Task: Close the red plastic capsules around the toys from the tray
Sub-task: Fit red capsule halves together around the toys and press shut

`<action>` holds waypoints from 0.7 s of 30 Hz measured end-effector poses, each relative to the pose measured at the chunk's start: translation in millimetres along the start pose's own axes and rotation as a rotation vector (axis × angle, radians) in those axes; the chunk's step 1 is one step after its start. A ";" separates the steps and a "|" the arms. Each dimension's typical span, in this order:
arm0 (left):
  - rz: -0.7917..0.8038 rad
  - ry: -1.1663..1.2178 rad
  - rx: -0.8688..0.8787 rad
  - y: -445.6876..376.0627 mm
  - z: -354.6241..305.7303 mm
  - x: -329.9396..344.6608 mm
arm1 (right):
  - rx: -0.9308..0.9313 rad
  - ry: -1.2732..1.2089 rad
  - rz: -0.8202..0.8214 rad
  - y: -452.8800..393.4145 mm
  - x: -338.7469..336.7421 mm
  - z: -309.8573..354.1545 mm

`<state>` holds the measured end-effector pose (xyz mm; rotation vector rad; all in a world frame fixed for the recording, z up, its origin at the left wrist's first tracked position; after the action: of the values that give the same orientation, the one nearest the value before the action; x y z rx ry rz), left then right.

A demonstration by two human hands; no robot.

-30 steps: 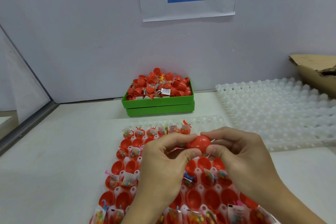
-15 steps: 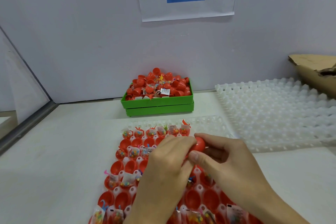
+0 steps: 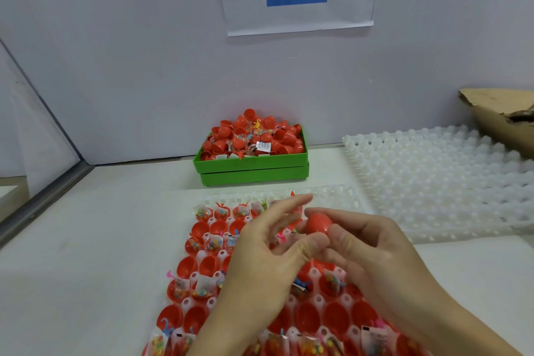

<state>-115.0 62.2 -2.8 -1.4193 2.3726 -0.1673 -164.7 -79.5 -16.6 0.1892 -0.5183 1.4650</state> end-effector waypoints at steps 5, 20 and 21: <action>0.018 0.180 -0.116 -0.7 2.1 3.7 | -0.013 -0.056 0.138 0.0 5.0 1.5; -0.050 0.068 -0.076 3.0 2.4 4.5 | -0.069 0.120 0.030 5.4 8.4 2.0; -0.053 0.071 -0.070 2.9 1.9 5.8 | -0.063 0.102 0.038 5.0 7.5 2.6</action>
<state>-119.2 58.7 -6.8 -1.5338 2.4209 -0.1530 -169.9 -73.4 -12.0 0.0540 -0.4867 1.4852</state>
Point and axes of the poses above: each hand's wrist, its own y-axis away from the middle knuckle, its own x-axis out of the palm, z = x × y, the point moved 2 cm from there along -y, towards the middle knuckle, and after that the axes turned 9 degrees about -y, right-handed, at the moved point
